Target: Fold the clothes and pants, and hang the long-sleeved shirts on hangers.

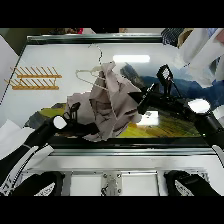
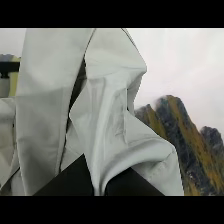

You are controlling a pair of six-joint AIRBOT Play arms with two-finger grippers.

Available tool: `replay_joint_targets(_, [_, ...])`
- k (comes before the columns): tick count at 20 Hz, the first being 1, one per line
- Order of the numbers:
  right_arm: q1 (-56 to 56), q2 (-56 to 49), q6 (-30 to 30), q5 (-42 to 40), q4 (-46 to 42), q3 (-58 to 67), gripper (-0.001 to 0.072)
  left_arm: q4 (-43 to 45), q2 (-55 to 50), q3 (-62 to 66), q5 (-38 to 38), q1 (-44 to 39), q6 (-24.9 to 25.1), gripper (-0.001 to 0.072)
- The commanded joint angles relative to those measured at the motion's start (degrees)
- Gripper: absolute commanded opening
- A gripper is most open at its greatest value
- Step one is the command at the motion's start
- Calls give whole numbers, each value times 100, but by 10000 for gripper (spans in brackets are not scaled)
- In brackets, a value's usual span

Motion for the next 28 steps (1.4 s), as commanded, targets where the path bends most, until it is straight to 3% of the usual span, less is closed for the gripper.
replay_joint_targets(1, [7,15,2,2,0,7,8,7,-590,146,157,-616,-236,605])
replay_joint_targets(5, [7,24,2,4,2,7,8,-2,-863,175,249,-584,-262,605])
replay_joint_targets(6, [7,26,4,4,2,7,7,2,-868,173,326,-584,-306,578])
replay_joint_targets(7, [7,35,2,4,2,7,8,0,-861,175,420,-584,-308,480])
replay_joint_targets(10, [7,50,2,20,2,7,8,-9,-861,175,688,-584,-413,468])
replay_joint_targets(13, [7,59,28,22,0,7,8,-11,-861,177,824,-542,-407,56])
replay_joint_targets(14, [7,85,63,22,0,7,8,-4,-822,175,817,-452,-387,15])
replay_joint_targets(16, [0,223,68,22,0,7,7,4,-555,175,662,-55,-201,15])
replay_joint_targets(21, [-46,798,811,289,-374,7,6,-13,254,179,-177,1604,542,13])
replay_joint_targets(25, [-46,1032,1130,1134,-420,7,5,7,70,706,-994,2284,1110,14])
replay_joint_targets(28, [-46,1204,1567,1523,-885,9,5,11,-299,1488,-1270,2575,1211,14])
